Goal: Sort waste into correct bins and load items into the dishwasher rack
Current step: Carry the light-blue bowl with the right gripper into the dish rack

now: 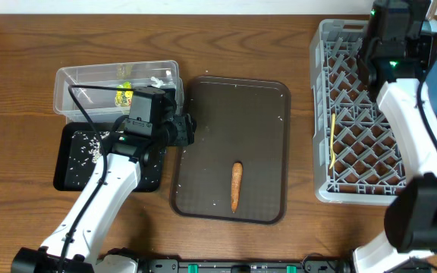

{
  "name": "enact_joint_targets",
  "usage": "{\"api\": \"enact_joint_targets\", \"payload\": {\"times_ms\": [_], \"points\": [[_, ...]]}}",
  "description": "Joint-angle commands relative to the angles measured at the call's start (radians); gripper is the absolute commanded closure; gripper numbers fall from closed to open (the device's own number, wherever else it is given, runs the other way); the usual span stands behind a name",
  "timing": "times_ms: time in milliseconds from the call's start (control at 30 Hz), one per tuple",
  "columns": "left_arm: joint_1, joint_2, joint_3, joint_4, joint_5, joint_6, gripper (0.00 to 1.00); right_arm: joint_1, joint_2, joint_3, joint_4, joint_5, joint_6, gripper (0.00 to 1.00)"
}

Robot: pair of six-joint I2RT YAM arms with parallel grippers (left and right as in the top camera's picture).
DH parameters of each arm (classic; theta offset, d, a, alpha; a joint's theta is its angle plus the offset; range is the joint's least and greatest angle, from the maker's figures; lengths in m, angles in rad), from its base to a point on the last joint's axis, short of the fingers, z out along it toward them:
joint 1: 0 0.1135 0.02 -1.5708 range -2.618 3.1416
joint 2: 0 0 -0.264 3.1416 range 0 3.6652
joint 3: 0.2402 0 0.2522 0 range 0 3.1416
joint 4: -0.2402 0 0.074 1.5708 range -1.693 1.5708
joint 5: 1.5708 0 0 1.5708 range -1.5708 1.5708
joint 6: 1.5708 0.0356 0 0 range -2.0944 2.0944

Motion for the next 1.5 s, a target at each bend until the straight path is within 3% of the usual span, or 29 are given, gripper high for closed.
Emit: {"api": "enact_joint_targets", "payload": {"times_ms": [0,400,933,1100,1467], "points": [[0.004,-0.007,0.006,-0.002,-0.006,0.002,0.45,-0.013,0.065,0.006,0.002,0.074,-0.043,0.99],[0.004,-0.007,0.006,-0.002,-0.006,0.002,0.45,0.015,0.198,0.006,-0.042,0.034,-0.042,0.99],[0.004,-0.007,0.006,-0.002,-0.006,0.002,0.45,0.099,0.206,0.005,-0.171,-0.064,-0.019,0.99],[0.004,-0.007,0.006,-0.002,-0.006,0.002,0.45,0.126,0.206,0.005,-0.242,-0.134,-0.019,0.93],[0.004,-0.007,0.006,-0.002,-0.006,0.002,0.45,0.137,0.206,0.005,-0.338,-0.179,0.120,0.90]]}}
